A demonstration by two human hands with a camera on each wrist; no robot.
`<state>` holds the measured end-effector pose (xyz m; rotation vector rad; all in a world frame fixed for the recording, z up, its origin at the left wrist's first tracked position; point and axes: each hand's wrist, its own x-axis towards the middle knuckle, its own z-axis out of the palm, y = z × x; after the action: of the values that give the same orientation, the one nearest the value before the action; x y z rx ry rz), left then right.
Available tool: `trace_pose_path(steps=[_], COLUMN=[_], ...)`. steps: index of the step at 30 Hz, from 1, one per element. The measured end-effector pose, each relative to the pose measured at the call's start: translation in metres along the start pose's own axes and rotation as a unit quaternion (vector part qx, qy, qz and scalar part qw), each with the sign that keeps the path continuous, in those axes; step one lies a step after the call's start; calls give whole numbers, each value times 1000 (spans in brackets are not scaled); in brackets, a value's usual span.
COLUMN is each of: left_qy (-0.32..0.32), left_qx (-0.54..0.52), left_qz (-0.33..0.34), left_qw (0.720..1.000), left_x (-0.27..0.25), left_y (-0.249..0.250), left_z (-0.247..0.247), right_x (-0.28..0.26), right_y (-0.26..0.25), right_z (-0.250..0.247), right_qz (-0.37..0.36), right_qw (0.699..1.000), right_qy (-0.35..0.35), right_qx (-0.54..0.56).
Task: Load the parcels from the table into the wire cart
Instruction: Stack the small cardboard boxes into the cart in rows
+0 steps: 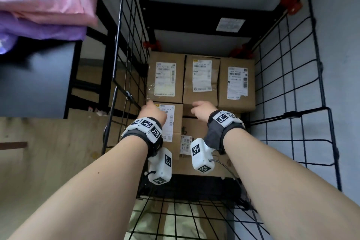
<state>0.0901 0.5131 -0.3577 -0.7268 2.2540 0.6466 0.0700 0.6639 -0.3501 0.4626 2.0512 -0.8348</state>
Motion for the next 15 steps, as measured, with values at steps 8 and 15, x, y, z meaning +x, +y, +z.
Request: trace_pose_path(steps=[8,15], left_qy=[42,120], left_qx=[121,211], left_qz=[150,284], left_qw=[980,928], left_x=[-58,-108], left_y=[36,53], left_z=[-73,-134], right_x=[-87,-159], right_y=[-48,-85], right_z=[-48,-59], right_qz=[-59,-89], right_qw=[989,965], right_qy=[84,191], right_qx=[-104,-157])
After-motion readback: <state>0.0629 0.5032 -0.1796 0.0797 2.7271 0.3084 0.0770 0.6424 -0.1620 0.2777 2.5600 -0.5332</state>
